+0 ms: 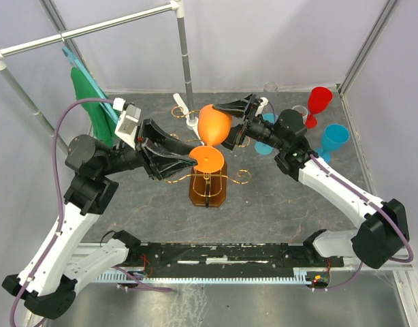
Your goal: Take the wine glass off the wine glass rack
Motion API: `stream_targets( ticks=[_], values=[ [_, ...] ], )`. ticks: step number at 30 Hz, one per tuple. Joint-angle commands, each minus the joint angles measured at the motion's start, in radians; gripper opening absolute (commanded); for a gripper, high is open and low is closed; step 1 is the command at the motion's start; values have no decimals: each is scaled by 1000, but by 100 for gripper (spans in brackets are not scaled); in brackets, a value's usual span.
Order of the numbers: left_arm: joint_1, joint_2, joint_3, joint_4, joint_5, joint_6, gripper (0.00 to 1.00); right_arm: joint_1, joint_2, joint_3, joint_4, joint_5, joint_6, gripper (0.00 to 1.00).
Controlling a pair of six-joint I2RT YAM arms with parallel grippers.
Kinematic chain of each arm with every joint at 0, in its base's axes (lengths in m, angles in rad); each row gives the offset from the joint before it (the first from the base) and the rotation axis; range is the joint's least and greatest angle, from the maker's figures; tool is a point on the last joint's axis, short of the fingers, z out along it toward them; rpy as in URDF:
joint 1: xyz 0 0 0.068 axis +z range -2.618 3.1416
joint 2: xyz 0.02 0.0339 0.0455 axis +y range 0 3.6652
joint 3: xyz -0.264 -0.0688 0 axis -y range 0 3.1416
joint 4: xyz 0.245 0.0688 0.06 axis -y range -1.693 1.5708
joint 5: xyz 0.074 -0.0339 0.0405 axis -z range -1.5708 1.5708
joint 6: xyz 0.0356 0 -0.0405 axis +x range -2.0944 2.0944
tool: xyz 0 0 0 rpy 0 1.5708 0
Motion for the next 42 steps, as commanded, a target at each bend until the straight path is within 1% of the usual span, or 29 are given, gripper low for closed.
stream_targets(
  ticks=[1, 4, 7, 8, 10, 11, 12, 14, 17, 22, 24, 27, 29, 30, 32, 35, 37, 40, 42],
  values=[
    [-4, -28, 16, 11, -26, 1, 58, 1, -30, 20, 91, 35, 16, 83],
    [-4, -46, 18, -4, -32, 8, 65, -21, -56, 1, 64, 40, -4, 81],
    [-4, -71, 35, -41, -53, 32, 69, -83, -106, -21, 14, 22, -68, 80],
    [-4, -79, 45, -62, -64, 48, 70, -114, -129, -26, 5, 18, -117, 81],
    [-4, -95, 64, -119, -92, 79, 71, -194, -191, -23, -76, -3, -224, 82],
    [-3, -102, 71, -139, -100, 93, 72, -262, -243, -24, -153, -15, -267, 83],
    [-3, -107, 76, -155, -107, 102, 72, -315, -281, -32, -192, -22, -302, 83],
    [-3, -115, 79, -173, -114, 110, 72, -432, -340, -57, -225, -53, -317, 83],
    [-3, -122, 77, -188, -120, 114, 72, -595, -374, -87, -242, -157, -319, 83],
    [-4, -136, 80, -226, -140, 135, 73, -730, -386, -124, -320, -198, -462, 81],
    [-4, -143, 88, -254, -148, 154, 73, -791, -389, -112, -382, -192, -569, 81],
    [-4, -154, 103, -301, -164, 183, 73, -853, -394, -13, -649, -103, -871, 81],
    [-3, -161, 105, -324, -173, 198, 73, -875, -405, 61, -806, 15, -1071, 82],
    [-4, -164, 104, -329, -178, 203, 73, -880, -419, 78, -880, 114, -1185, 82],
    [-3, -170, 94, -329, -184, 210, 73, -880, -448, 76, -927, 253, -1304, 81],
    [-3, -170, 61, -295, -179, 199, 73, -880, -514, 12, -897, 408, -1435, 80],
    [-3, -160, 45, -274, -171, 189, 73, -879, -563, -62, -828, 465, -1494, 79],
    [-4, -153, 25, -246, -174, 182, 72, -866, -630, -224, -630, 526, -1546, 78],
    [-4, -154, 7, -221, -179, 170, 72, -833, -641, -309, -527, 573, -1570, 76]
  ],
)
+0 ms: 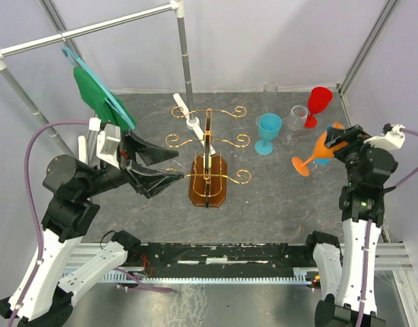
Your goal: Take the wine glass off the wine glass rack
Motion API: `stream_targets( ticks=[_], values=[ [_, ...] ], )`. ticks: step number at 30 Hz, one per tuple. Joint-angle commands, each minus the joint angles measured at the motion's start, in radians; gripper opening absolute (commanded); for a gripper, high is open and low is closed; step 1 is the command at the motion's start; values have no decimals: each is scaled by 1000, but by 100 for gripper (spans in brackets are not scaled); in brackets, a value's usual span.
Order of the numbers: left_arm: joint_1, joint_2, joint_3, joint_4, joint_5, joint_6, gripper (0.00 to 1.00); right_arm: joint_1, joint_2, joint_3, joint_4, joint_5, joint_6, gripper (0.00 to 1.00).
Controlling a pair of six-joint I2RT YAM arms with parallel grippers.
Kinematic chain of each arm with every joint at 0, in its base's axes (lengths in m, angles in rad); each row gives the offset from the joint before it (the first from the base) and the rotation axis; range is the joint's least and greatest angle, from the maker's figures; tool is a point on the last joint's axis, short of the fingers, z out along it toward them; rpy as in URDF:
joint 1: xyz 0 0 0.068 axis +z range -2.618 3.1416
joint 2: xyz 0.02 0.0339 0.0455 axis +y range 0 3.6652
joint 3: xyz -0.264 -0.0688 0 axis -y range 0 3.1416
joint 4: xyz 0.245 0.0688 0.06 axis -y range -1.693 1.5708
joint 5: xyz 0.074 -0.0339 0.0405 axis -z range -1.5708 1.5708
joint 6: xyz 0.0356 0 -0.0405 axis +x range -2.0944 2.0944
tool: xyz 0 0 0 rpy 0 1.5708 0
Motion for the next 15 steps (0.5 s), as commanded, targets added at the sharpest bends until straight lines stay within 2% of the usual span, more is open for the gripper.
stream_targets(
  ticks=[1, 4, 9, 15],
  values=[
    [-2, 9, -35, 88, -10, 3, 72, 60, -9, -178, 269, 200, -172, 76],
    [-3, 10, -49, 103, -9, -7, 72, 147, 18, -281, 427, 302, -254, 78],
    [-2, 12, -63, 127, -22, -23, 71, 340, 87, -358, 674, 434, -413, 79],
    [-2, 22, -78, 140, -30, -30, 71, 403, 233, -427, 921, 448, -509, 79]
  ],
)
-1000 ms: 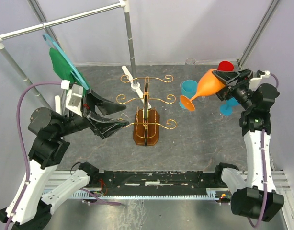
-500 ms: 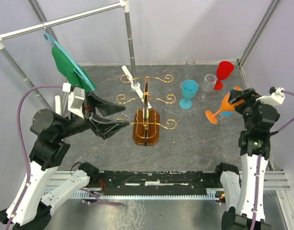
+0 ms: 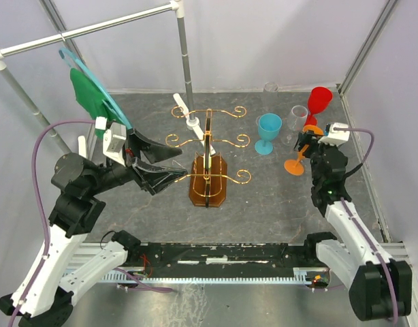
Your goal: Take the wine glass off the wine glass rack
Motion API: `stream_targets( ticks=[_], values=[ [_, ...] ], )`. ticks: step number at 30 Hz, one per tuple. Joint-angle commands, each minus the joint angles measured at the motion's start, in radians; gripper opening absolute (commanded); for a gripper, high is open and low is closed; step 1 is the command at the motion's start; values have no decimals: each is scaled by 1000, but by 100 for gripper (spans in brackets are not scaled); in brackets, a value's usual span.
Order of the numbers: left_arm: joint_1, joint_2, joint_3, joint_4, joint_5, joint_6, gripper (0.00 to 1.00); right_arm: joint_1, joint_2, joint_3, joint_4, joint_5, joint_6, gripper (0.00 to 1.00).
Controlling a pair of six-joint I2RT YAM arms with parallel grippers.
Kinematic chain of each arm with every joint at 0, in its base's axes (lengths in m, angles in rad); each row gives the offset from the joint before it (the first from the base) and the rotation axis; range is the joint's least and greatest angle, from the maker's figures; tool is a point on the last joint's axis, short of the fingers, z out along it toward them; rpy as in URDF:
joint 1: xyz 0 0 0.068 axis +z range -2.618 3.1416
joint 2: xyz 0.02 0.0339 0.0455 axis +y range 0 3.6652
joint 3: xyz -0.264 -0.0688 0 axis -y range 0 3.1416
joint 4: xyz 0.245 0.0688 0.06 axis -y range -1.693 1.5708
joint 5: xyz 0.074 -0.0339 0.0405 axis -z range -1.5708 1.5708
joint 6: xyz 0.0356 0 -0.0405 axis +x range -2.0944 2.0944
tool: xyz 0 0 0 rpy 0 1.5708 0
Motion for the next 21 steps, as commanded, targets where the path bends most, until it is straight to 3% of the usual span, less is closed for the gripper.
stream_targets(
  ticks=[1, 9, 21],
  values=[
    [-2, 12, -18, 69, -23, -31, 71, 25, 92, -34, 327, 57, -119, 79],
    [-3, 2, -31, 62, -73, -30, 69, 41, 304, -132, 666, 13, -175, 81],
    [-3, 16, -40, 66, -100, -45, 70, 70, 444, -145, 771, -45, -218, 84]
  ],
)
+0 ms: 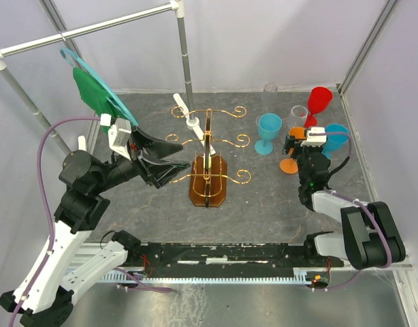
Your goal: Take the wine glass off the wine glass rack
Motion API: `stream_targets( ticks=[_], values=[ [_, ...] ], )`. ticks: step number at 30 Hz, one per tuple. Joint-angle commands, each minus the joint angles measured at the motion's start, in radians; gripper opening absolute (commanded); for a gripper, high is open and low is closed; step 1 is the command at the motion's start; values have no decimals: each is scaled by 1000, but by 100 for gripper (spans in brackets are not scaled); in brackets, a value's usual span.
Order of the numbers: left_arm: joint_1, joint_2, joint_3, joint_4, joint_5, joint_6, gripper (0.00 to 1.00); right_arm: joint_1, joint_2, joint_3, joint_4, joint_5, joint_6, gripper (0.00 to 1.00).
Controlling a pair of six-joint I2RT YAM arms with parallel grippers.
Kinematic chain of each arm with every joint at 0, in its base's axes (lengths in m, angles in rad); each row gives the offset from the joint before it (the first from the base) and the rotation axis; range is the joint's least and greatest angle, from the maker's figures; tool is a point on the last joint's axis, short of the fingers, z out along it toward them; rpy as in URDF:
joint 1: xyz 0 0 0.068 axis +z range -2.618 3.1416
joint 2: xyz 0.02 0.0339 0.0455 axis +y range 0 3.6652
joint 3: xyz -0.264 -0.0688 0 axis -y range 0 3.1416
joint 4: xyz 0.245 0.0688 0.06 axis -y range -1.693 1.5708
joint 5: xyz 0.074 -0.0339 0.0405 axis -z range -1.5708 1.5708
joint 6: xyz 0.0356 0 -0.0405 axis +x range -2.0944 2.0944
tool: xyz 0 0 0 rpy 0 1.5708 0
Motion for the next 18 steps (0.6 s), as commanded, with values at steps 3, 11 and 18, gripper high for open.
stream_targets(
  ticks=[3, 11, 18],
  values=[
    [-2, 1, 9, 19, -33, -20, 70, 9, 31, -18, 153, -13, -26, 88],
    [-2, -11, 6, 6, -49, -24, 80, 12, -52, -44, 101, -16, -51, 100],
    [-3, -13, 1, -1, -57, -26, 82, 22, -289, -3, -187, -7, -41, 100]
  ],
)
